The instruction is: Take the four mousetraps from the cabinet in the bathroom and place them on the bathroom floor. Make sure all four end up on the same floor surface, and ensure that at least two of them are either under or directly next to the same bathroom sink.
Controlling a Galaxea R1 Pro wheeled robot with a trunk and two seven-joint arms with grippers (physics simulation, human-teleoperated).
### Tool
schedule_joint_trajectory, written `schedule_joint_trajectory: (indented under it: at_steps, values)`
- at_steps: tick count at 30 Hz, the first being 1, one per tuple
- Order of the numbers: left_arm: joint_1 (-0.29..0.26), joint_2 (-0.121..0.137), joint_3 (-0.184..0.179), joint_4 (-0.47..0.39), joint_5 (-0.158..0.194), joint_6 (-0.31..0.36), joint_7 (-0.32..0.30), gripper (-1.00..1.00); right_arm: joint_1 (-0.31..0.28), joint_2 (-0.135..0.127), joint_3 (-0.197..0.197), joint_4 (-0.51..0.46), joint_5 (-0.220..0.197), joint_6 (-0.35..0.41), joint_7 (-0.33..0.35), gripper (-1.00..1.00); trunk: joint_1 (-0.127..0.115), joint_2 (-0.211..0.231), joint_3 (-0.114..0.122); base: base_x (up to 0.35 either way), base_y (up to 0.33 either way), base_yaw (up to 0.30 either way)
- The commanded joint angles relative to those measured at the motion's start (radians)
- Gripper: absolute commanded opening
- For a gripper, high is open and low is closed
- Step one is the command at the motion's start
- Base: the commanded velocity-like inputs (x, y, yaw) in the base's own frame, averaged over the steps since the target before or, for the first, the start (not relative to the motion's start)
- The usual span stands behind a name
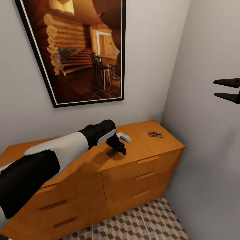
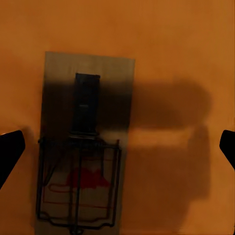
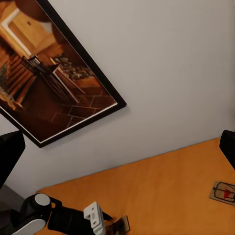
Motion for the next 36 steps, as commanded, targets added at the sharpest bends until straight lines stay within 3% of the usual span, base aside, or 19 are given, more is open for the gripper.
schedule_joint_trajectory:
  at_steps: [1, 13, 36]
  values:
    - [0.003, 0.000, -0.005, 0.002, -0.007, -0.001, -0.010, 1.00, -0.002, -0.001, 0.002, 0.001, 0.006, 0.002, 0.007, 1.00, 0.000, -0.001, -0.001, 0.000, 0.000, 0.000]
    - [0.034, 0.009, -0.005, 0.012, -0.009, -0.003, -0.009, 1.00, -0.002, 0.000, 0.002, 0.001, 0.005, 0.002, 0.007, 1.00, 0.000, -0.001, -0.001, 0.000, 0.000, 0.000]
    - [0.039, 0.016, -0.006, 0.061, -0.009, -0.005, -0.008, 1.00, -0.002, -0.001, 0.005, 0.001, 0.005, 0.002, 0.007, 1.00, 0.000, -0.001, -0.001, 0.000, 0.000, 0.000]
